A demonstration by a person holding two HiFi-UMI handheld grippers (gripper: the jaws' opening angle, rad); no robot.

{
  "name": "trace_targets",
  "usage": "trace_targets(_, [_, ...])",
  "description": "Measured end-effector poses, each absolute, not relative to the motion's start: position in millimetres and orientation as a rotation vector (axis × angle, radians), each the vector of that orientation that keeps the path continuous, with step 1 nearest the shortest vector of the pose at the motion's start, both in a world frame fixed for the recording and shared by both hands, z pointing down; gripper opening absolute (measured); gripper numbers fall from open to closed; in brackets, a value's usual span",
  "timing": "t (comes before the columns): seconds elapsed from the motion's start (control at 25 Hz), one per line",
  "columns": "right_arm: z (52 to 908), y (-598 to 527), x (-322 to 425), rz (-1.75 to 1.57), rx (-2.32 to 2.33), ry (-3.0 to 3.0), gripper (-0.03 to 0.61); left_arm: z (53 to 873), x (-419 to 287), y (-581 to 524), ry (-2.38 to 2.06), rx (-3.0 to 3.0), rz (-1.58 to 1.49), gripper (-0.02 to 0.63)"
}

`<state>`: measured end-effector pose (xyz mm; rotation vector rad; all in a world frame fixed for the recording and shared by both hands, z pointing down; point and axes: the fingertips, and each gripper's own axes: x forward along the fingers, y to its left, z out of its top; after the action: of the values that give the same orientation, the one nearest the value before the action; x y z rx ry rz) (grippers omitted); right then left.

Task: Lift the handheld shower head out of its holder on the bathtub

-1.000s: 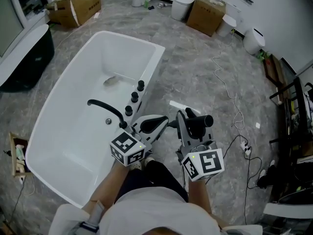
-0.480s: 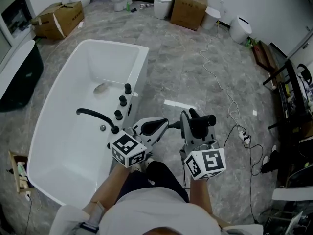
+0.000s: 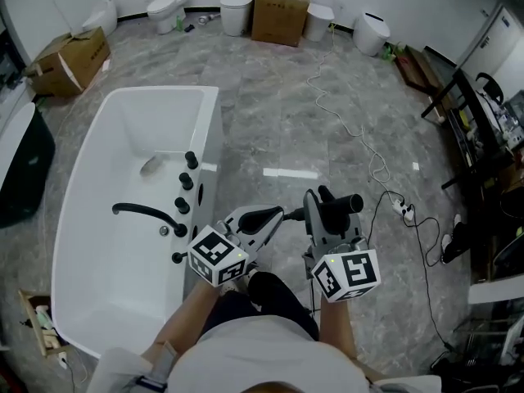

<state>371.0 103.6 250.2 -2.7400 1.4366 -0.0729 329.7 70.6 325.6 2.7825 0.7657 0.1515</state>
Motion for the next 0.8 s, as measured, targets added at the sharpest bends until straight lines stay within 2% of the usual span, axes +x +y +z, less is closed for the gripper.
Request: trace_targets(0.8, [282.3, 131.4, 379.8, -0.13, -2.802, 1.337, 0.106, 345.9, 334.1, 99.3, 0.833, 2.752, 0.23, 0.011])
